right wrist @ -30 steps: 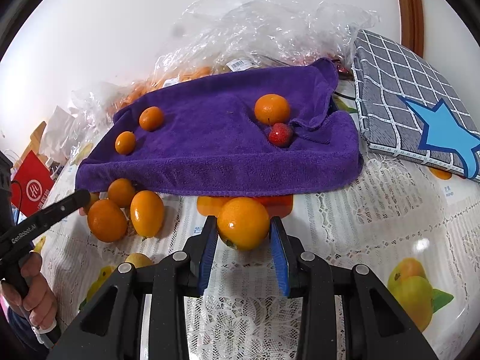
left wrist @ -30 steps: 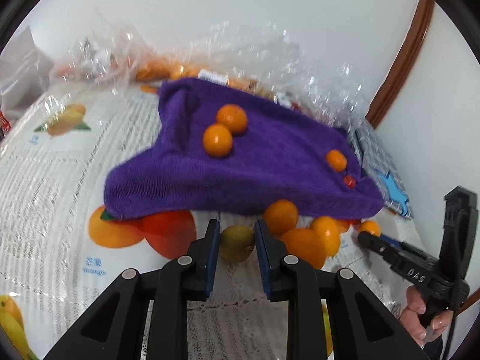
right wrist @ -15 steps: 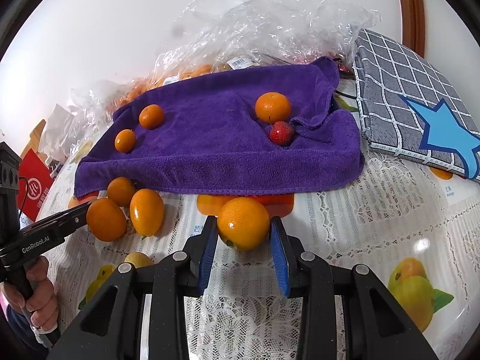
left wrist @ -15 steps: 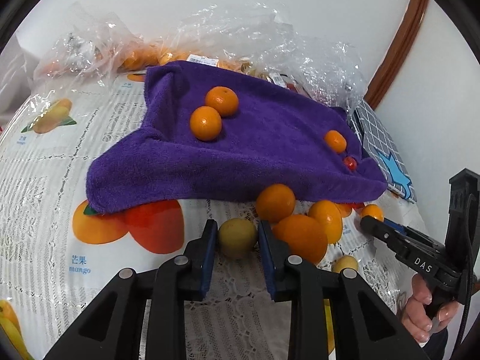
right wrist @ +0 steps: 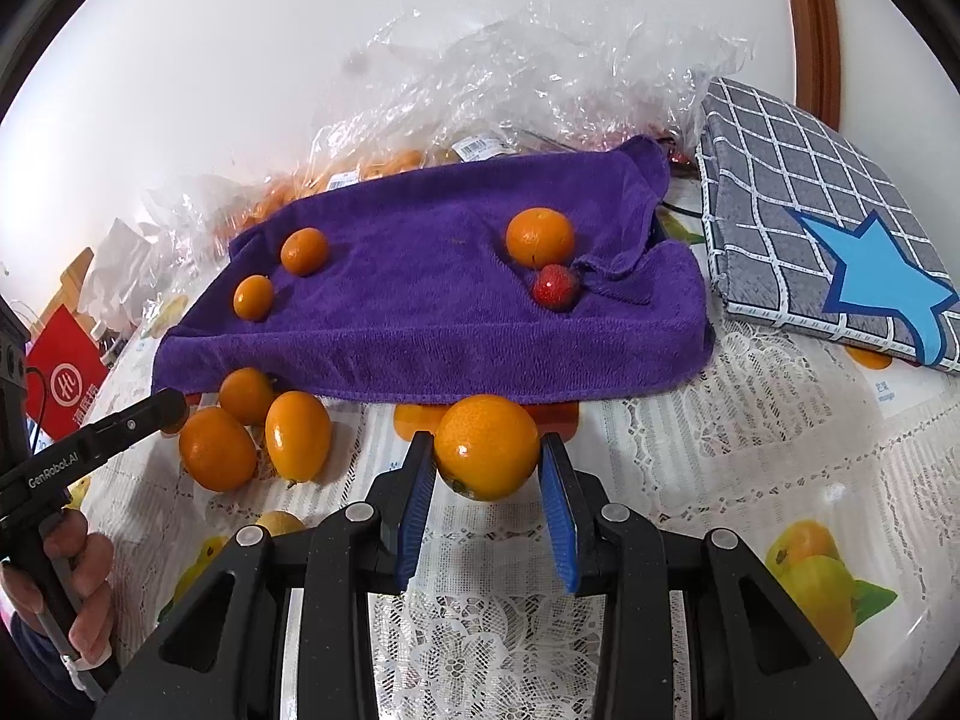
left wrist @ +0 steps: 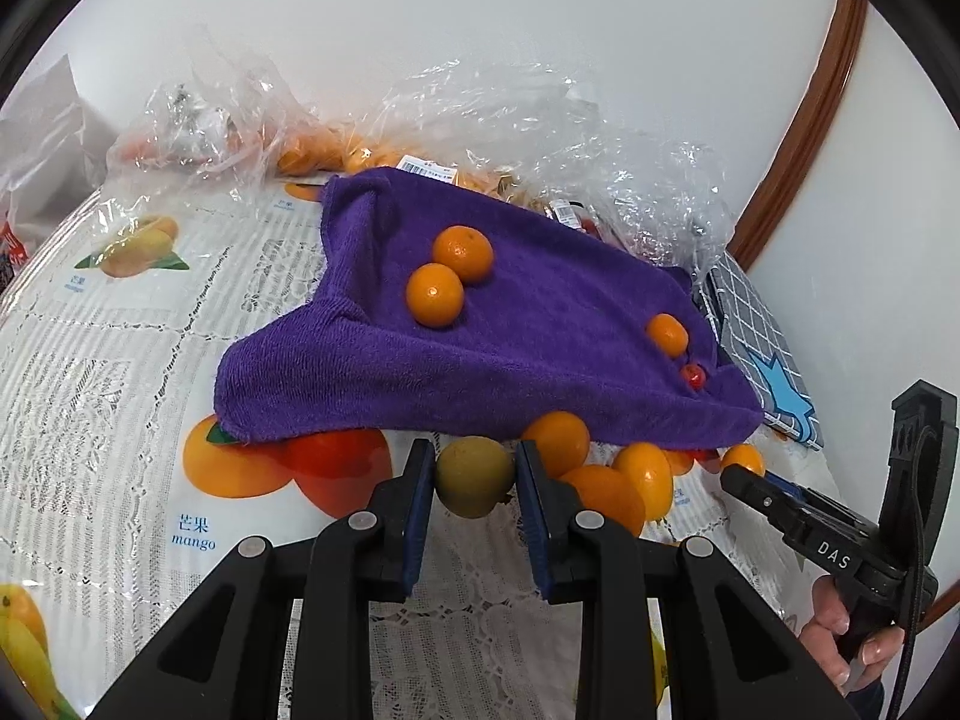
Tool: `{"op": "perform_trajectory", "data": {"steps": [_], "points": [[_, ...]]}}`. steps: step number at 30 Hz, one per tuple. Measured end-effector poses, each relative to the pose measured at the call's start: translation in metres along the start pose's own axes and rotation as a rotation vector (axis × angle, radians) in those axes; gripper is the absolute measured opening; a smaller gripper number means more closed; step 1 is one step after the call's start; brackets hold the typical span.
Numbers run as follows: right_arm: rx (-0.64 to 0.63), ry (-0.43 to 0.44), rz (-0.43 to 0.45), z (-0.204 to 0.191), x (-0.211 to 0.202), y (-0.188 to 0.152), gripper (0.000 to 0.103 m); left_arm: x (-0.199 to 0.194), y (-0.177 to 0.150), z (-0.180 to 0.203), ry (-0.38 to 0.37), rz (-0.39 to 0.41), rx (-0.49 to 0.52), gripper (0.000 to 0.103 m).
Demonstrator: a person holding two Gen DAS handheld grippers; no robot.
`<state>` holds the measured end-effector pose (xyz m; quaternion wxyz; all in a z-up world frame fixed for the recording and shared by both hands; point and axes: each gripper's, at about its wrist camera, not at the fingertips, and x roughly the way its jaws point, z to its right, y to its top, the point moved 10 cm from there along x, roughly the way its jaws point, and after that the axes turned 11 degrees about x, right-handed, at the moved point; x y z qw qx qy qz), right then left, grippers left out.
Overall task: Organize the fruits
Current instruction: 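Carry orange and yellow-green fruit onto the purple towel and open both tools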
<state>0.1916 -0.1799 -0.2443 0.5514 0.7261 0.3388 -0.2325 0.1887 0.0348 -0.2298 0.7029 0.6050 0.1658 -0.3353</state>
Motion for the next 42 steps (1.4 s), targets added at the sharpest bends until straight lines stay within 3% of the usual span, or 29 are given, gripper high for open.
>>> {"op": "perform_trajectory", "data": {"steps": [9, 15, 26, 31, 36, 38, 42], "points": [[0.018, 0.01, 0.012, 0.003, -0.004, 0.003, 0.035, -0.012, 0.01, -0.006, 0.025, 0.062, 0.005, 0.026], [-0.01, -0.01, 0.037, 0.007, -0.012, 0.012, 0.035, -0.022, 0.018, -0.023, 0.031, 0.084, -0.052, 0.026], [-0.082, -0.021, 0.137, 0.005, -0.026, 0.082, 0.035, -0.027, 0.078, -0.033, 0.121, 0.133, 0.012, 0.026], [-0.087, -0.035, 0.131, 0.011, -0.008, 0.101, 0.035, -0.007, 0.091, -0.035, 0.134, 0.12, 0.006, 0.026], [-0.027, -0.018, 0.07, 0.028, 0.022, 0.089, 0.035, 0.022, 0.084, -0.041, 0.149, 0.086, -0.019, 0.026], [-0.026, -0.049, 0.035, 0.034, 0.029, 0.084, 0.035, 0.031, 0.078, -0.045, 0.171, 0.076, -0.021, 0.026], [-0.007, -0.029, 0.034, 0.038, 0.029, 0.084, 0.035, 0.044, 0.07, -0.046, 0.169, 0.03, -0.006, 0.026]]}}
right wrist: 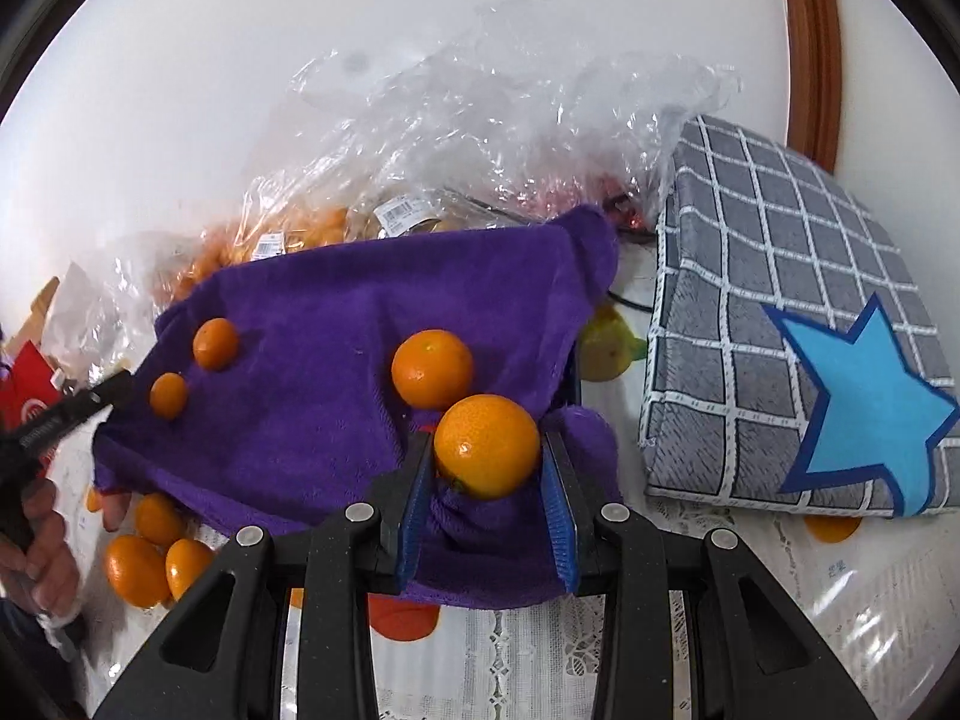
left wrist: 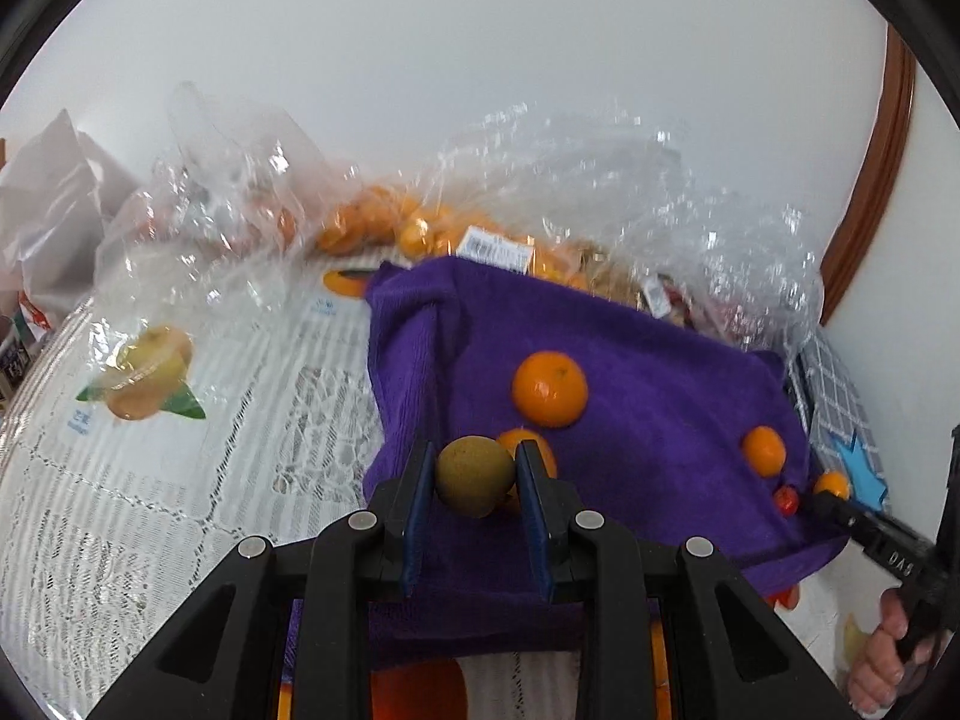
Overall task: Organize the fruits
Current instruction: 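Carry orange and yellow-green fruit onto the purple towel and open both tools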
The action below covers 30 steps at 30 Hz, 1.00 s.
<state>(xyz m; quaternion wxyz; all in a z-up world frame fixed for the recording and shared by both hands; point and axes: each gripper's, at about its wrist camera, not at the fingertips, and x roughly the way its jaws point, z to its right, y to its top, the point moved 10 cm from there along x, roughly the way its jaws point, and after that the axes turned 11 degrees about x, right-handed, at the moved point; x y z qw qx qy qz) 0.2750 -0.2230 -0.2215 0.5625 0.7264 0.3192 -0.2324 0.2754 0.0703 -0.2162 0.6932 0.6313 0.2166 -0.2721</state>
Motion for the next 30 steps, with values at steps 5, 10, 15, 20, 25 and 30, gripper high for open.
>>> {"op": "perform_trajectory", "data": {"steps": [5, 10, 15, 20, 25, 30], "points": [[-0.031, -0.022, -0.011, -0.001, 0.004, -0.004, 0.035, 0.002, -0.002, 0.006, -0.011, -0.042, 0.064, 0.026], [-0.066, -0.039, -0.02, -0.005, 0.006, -0.008, 0.035, 0.003, -0.005, 0.012, 0.016, -0.072, 0.118, 0.026], [-0.082, -0.055, -0.016, -0.004, 0.006, -0.008, 0.035, 0.009, -0.009, 0.018, 0.016, -0.088, 0.149, 0.027], [-0.093, -0.054, -0.012, -0.005, 0.007, -0.008, 0.036, 0.011, -0.011, 0.024, 0.001, -0.091, 0.163, 0.027], [-0.093, -0.048, -0.009, -0.005, 0.008, -0.008, 0.037, 0.01, -0.011, 0.023, -0.002, -0.087, 0.156, 0.027], [-0.065, -0.025, -0.001, -0.004, 0.005, -0.006, 0.042, 0.008, -0.009, 0.024, -0.053, -0.058, 0.12, 0.032]]}}
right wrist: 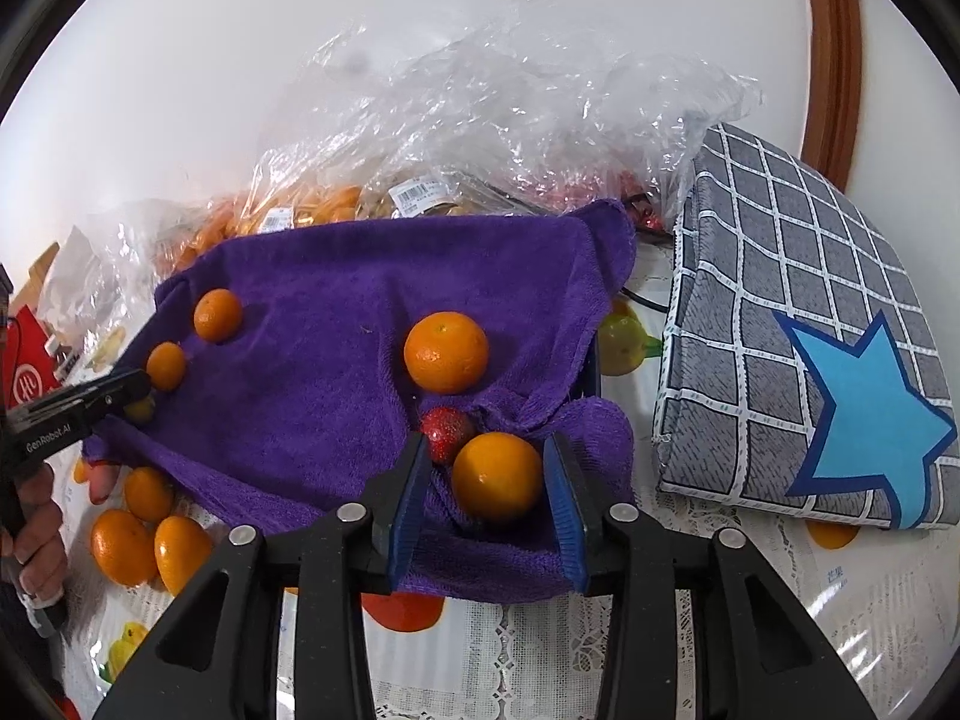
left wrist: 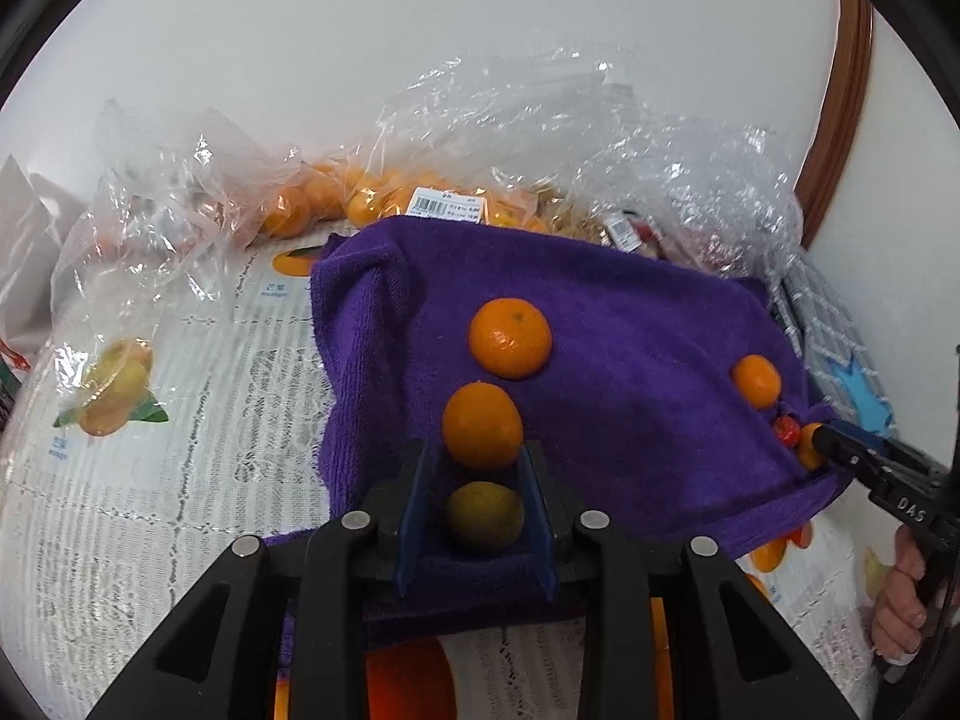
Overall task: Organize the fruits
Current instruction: 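Carry orange and yellow-green fruit onto the purple towel and open both tools, then grasp a small yellow-green fruit with the right tool while the left tool grasps a large orange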
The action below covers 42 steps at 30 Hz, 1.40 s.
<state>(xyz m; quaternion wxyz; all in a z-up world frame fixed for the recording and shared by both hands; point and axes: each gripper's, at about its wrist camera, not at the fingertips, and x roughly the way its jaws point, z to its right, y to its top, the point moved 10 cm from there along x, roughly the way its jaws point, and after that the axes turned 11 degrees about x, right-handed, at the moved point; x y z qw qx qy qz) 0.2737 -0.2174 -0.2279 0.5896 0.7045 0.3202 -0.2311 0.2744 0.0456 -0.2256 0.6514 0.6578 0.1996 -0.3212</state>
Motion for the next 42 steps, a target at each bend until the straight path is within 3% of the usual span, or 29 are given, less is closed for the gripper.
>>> {"op": "perform_trajectory", "data": {"steps": [4, 9, 14, 24, 28, 32, 34, 38, 42], "points": [[0.016, -0.009, 0.044, 0.001, -0.007, 0.004, 0.044, -0.004, 0.001, -0.003, -0.05, 0.04, -0.044, 0.034], [0.014, -0.055, 0.099, -0.002, -0.021, 0.007, 0.044, -0.017, 0.003, -0.016, -0.059, 0.103, -0.123, 0.038], [0.023, -0.073, 0.126, -0.022, -0.05, -0.009, 0.044, -0.027, 0.001, -0.024, -0.08, 0.135, -0.185, 0.038], [-0.059, 0.075, -0.069, -0.092, -0.053, -0.098, 0.044, -0.055, -0.012, -0.025, -0.032, 0.169, -0.149, 0.041], [-0.042, 0.133, -0.102, -0.107, -0.051, -0.113, 0.044, -0.06, -0.02, -0.032, -0.034, 0.162, -0.166, 0.042], [-0.063, 0.109, -0.153, -0.114, -0.035, -0.123, 0.041, -0.062, -0.024, -0.035, -0.028, 0.156, -0.175, 0.042], [-0.089, 0.092, -0.13, -0.116, -0.036, -0.124, 0.026, -0.062, -0.025, -0.034, -0.033, 0.154, -0.175, 0.042], [-0.099, 0.097, -0.124, -0.115, -0.04, -0.125, 0.026, -0.062, -0.026, -0.025, -0.055, 0.151, -0.152, 0.042], [-0.091, 0.03, -0.068, -0.09, -0.047, -0.112, 0.026, -0.062, -0.028, -0.01, -0.078, 0.145, -0.108, 0.042]]}}
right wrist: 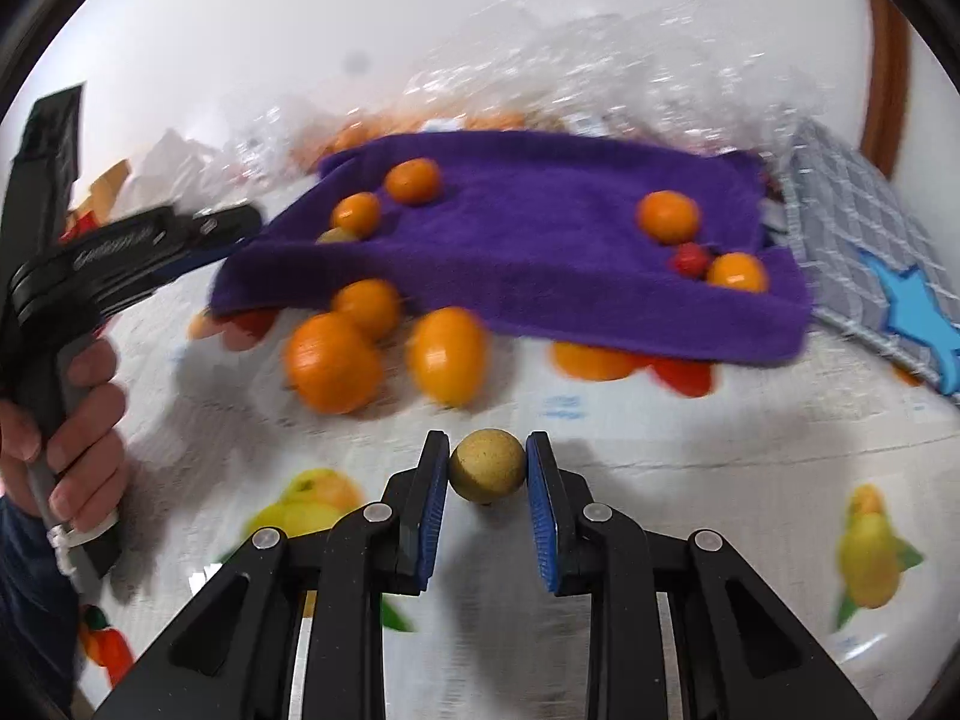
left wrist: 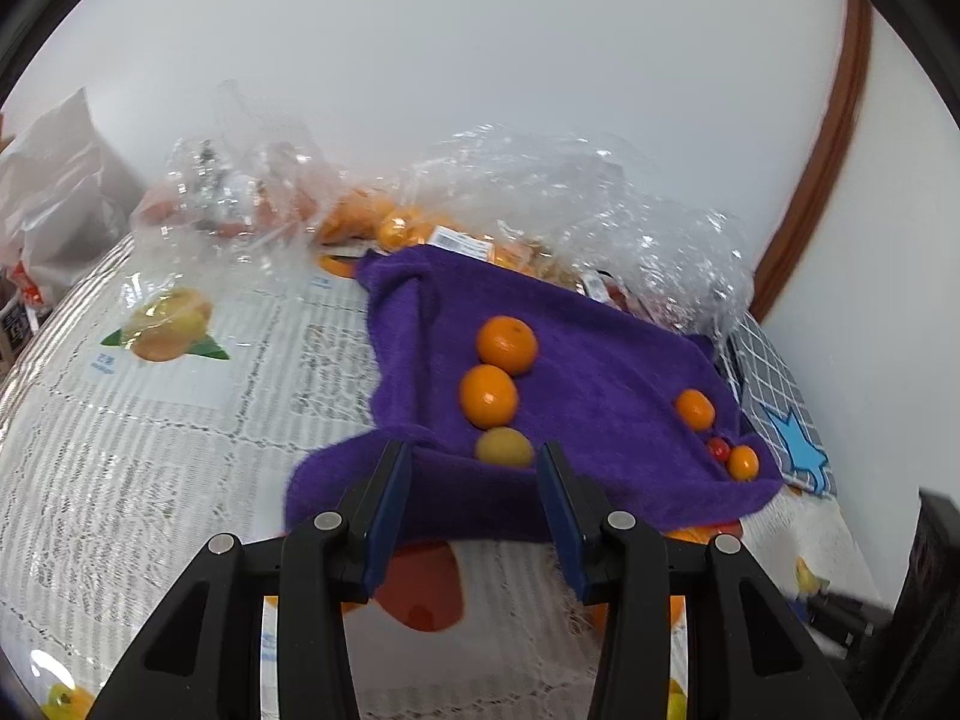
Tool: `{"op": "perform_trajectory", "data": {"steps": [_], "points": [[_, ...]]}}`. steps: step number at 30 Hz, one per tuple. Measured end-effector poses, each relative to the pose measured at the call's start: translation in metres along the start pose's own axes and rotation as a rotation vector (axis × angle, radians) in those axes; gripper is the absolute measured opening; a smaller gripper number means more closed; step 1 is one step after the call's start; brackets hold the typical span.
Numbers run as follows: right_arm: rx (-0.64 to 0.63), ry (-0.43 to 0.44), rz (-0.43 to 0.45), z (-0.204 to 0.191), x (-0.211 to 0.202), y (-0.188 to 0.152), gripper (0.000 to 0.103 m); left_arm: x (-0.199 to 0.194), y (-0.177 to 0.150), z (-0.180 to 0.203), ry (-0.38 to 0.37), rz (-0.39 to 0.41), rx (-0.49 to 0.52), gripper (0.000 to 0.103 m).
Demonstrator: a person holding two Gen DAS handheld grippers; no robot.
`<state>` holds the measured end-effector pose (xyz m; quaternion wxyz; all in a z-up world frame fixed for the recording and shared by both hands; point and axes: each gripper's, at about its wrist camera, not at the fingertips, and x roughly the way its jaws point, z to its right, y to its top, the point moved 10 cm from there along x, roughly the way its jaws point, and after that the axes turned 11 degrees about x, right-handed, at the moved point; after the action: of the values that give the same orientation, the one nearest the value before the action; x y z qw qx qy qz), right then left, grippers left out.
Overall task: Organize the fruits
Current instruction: 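Grasp a small yellow-green fruit with the right tool while the left tool grasps a large orange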
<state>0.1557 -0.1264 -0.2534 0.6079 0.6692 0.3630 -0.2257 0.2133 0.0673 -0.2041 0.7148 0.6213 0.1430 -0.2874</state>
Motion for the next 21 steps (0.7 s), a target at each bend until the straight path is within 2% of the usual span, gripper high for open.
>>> {"op": "perform_trajectory", "data": {"steps": [5, 8, 10, 14, 21], "points": [[0.022, -0.098, 0.039, 0.048, -0.007, 0.017, 0.026, 0.001, -0.01, 0.031, -0.121, -0.034, 0.035, 0.042], [0.049, -0.125, 0.057, 0.073, -0.008, 0.026, 0.026, -0.002, -0.017, 0.051, -0.23, -0.057, 0.032, 0.05], [0.073, -0.145, 0.066, 0.086, -0.005, 0.028, 0.026, -0.003, -0.022, 0.061, -0.266, -0.068, 0.038, 0.051], [0.119, -0.095, 0.063, 0.093, -0.006, 0.028, 0.026, 0.0, -0.03, 0.072, -0.277, -0.101, 0.072, 0.051], [0.141, -0.034, 0.027, 0.089, -0.001, 0.027, 0.026, 0.013, -0.048, 0.087, -0.223, -0.185, 0.172, 0.051]]}}
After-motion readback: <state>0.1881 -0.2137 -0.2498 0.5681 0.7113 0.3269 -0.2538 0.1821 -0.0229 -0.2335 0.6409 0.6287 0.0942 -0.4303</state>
